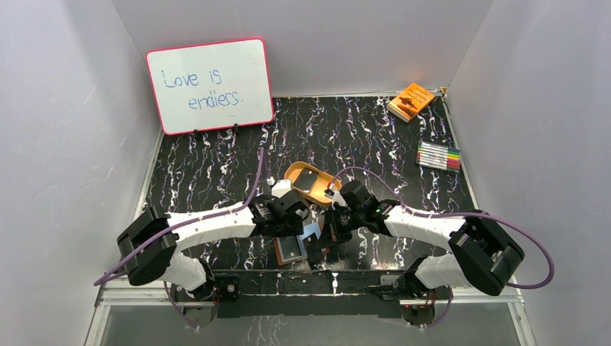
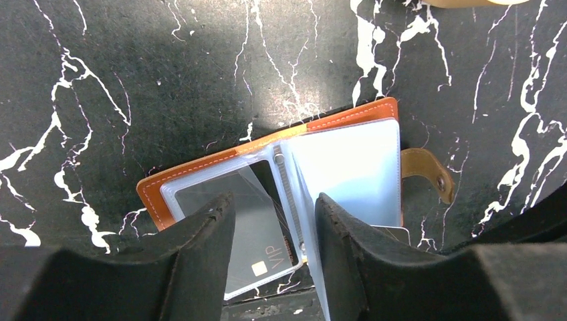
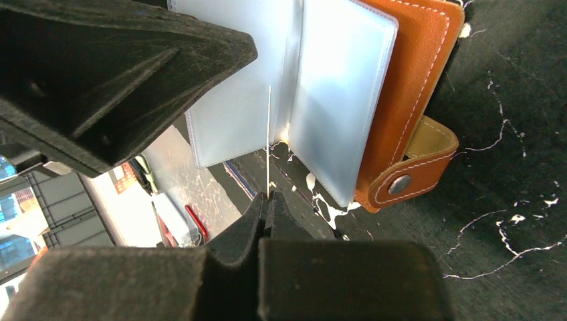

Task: Put the credit cards into the card holder
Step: Turn over the card slot in the card holder.

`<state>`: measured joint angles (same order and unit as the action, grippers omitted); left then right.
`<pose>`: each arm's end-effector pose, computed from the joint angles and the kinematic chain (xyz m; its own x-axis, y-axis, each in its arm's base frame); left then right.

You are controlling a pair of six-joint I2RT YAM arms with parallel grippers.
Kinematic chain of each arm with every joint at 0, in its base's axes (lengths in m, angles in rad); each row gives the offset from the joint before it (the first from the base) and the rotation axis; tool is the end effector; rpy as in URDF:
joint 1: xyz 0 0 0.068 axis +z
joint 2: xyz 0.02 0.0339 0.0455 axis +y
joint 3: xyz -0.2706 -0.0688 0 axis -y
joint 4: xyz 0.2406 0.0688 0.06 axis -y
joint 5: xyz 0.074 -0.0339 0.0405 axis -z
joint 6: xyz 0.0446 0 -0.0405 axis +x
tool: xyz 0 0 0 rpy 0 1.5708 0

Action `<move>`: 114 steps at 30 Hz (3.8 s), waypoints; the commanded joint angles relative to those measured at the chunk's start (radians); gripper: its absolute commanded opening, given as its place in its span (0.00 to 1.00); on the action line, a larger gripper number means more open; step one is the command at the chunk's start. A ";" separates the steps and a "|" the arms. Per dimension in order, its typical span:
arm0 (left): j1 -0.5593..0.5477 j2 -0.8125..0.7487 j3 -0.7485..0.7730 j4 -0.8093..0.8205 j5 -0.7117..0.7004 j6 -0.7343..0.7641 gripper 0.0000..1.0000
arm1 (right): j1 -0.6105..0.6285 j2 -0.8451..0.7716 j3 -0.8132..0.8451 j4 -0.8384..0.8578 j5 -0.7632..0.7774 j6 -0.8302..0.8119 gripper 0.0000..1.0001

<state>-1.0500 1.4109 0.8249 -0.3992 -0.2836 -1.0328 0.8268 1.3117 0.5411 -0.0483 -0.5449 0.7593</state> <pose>0.1477 -0.2324 0.2002 -0.8615 -0.1550 -0.4835 0.0312 0.9343 -0.3551 0.1467 0.1935 0.1686 -0.9570 -0.1704 -0.2348 -0.2898 0.6011 0.7448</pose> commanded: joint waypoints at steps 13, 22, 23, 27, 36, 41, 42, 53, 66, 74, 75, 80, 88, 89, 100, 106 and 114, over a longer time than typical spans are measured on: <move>0.023 -0.019 -0.001 0.038 0.013 0.009 0.45 | 0.007 -0.037 0.015 -0.004 0.027 -0.022 0.00; 0.086 -0.137 -0.172 0.288 0.165 0.020 0.51 | 0.007 -0.023 -0.002 0.021 0.022 -0.023 0.00; 0.099 -0.150 -0.194 0.314 0.184 0.013 0.51 | 0.007 -0.021 -0.002 0.021 0.022 -0.022 0.00; 0.140 -0.204 -0.259 0.392 0.233 -0.001 0.50 | 0.006 -0.023 -0.003 0.018 0.023 -0.024 0.00; 0.149 -0.265 -0.330 0.602 0.335 0.025 0.47 | 0.006 -0.041 -0.022 0.015 0.029 -0.023 0.00; 0.149 -0.218 -0.329 0.632 0.367 0.029 0.46 | 0.005 -0.050 -0.030 0.009 0.036 -0.022 0.00; 0.149 -0.208 -0.329 0.636 0.370 0.031 0.45 | 0.006 -0.052 -0.032 0.006 0.037 -0.022 0.00; 0.149 -0.138 -0.336 0.668 0.371 0.055 0.43 | 0.002 -0.083 -0.069 0.006 0.049 -0.017 0.00; 0.149 -0.086 -0.352 0.654 0.368 0.063 0.33 | -0.002 -0.100 -0.073 -0.001 0.048 -0.012 0.00; 0.150 -0.080 -0.359 0.641 0.364 0.066 0.27 | -0.002 -0.100 -0.067 -0.005 0.042 -0.014 0.00; 0.150 -0.078 -0.359 0.638 0.361 0.066 0.25 | -0.002 -0.101 -0.066 -0.009 0.042 -0.015 0.00; 0.149 -0.082 -0.359 0.630 0.353 0.063 0.13 | -0.003 -0.125 -0.055 -0.068 0.059 -0.041 0.00; 0.151 -0.094 -0.350 0.614 0.344 0.063 0.00 | -0.003 -0.188 -0.053 -0.160 0.105 -0.073 0.00; 0.150 -0.095 -0.349 0.613 0.344 0.063 0.00 | -0.002 -0.201 -0.051 -0.171 0.118 -0.075 0.00; 0.152 -0.104 -0.339 0.597 0.355 0.059 0.02 | 0.000 -0.224 0.021 -0.207 0.089 -0.161 0.00; 0.152 -0.110 -0.338 0.614 0.383 0.059 0.15 | 0.000 -0.151 0.029 -0.178 0.096 -0.152 0.00; 0.154 -0.131 -0.352 0.612 0.386 0.062 0.22 | -0.001 -0.112 0.014 -0.146 0.089 -0.142 0.00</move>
<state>-0.9047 1.3243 0.4770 0.2234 0.0906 -0.9836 0.8261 1.1923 0.5350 -0.2367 -0.4374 0.6239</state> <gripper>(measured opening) 0.197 0.011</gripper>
